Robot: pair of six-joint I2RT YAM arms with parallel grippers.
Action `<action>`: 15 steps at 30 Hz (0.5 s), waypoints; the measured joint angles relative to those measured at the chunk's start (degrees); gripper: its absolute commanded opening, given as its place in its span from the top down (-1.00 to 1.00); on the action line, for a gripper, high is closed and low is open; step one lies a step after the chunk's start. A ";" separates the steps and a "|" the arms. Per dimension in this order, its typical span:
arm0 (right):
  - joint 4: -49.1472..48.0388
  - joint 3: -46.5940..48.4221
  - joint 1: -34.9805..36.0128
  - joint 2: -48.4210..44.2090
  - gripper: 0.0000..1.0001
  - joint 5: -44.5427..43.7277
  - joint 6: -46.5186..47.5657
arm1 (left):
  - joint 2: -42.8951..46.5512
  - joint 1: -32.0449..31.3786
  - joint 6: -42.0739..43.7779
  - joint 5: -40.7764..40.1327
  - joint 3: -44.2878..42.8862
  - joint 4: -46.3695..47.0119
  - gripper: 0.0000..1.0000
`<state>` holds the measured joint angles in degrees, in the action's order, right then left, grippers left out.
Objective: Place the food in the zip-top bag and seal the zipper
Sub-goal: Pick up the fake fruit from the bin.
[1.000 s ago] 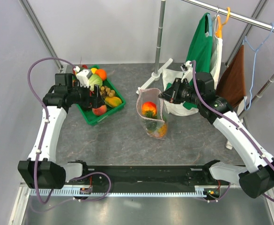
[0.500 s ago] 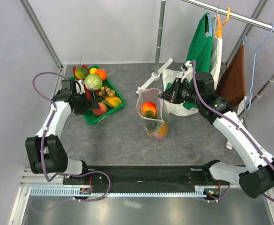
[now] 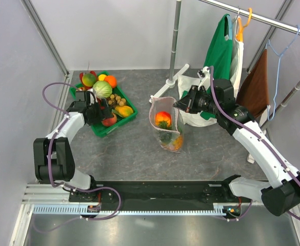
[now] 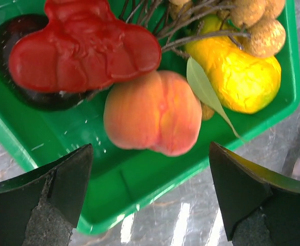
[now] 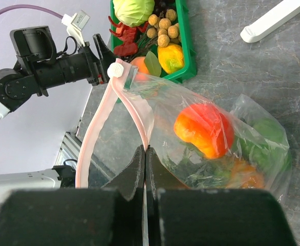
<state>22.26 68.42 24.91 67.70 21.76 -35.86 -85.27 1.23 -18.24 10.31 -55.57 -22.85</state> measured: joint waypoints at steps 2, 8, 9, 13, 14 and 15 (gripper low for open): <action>0.02 0.00 0.00 0.24 1.00 0.02 0.00 | -0.85 -0.15 -0.52 0.00 0.35 1.46 -0.99; 0.02 0.00 0.00 0.55 1.00 0.02 0.00 | -2.99 -0.83 -1.40 -0.02 0.46 4.48 -0.99; 0.00 0.00 0.00 0.55 1.00 0.00 0.00 | -3.37 -1.14 -1.53 -0.39 0.48 4.92 -0.99; 0.00 0.00 0.00 0.55 1.00 0.00 0.00 | -4.98 -2.38 -1.70 -1.25 0.57 5.99 -0.96; 0.00 -0.02 0.00 0.55 1.00 0.02 0.00 | -5.25 -2.49 -1.70 -1.27 0.70 6.32 -0.94; 0.00 -0.02 0.00 0.55 1.00 0.02 0.00 | -5.57 -2.62 -1.68 -1.29 0.98 6.78 -0.93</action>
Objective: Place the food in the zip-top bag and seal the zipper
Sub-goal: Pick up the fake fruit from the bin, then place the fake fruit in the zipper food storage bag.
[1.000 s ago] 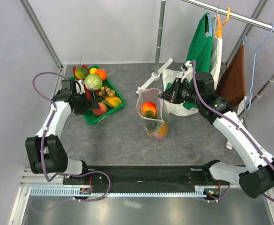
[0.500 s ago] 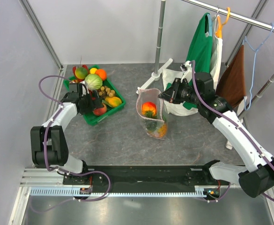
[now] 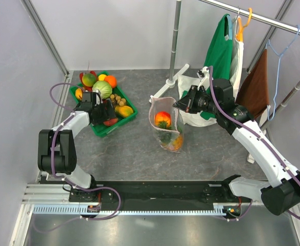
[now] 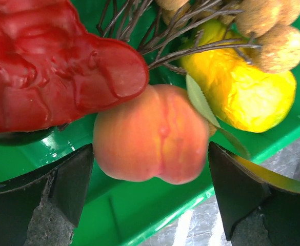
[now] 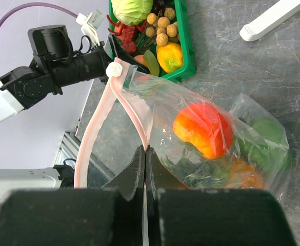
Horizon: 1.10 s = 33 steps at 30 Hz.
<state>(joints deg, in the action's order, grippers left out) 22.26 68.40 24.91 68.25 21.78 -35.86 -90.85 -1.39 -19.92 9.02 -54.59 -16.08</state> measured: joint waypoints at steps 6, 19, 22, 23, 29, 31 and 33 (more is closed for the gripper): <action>0.00 0.00 0.00 0.00 1.00 0.00 0.02 | -0.66 -0.02 0.00 -0.13 0.79 0.55 -0.70; -0.02 -0.22 -0.02 -0.09 1.00 -0.22 0.09 | 18.78 -0.37 0.31 0.28 -0.48 -7.93 -0.51; 0.02 -0.55 0.00 -0.22 1.00 -0.28 0.07 | 23.02 -2.64 1.68 1.55 -3.82 -10.34 -0.51; 0.00 -0.57 0.00 -0.22 1.00 -0.28 0.09 | 24.26 -4.68 2.60 2.16 -5.49 -10.99 -0.51; 0.00 -0.76 -0.02 -0.31 1.00 -0.68 0.09 | 26.01 -22.53 7.85 9.46 -20.61 -12.85 -0.51; 0.00 -0.79 -0.02 -0.31 1.00 -0.85 0.09 | 25.14 -26.64 9.03 11.17 -24.81 -12.87 -0.51; 0.00 -0.79 0.00 -0.31 1.00 -0.85 0.09 | 23.67 -31.01 10.49 12.11 -28.33 -13.00 -0.53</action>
<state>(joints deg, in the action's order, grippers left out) 22.26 67.61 24.91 67.94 20.93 -35.77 -67.18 -32.40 -9.43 21.12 -82.91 -29.08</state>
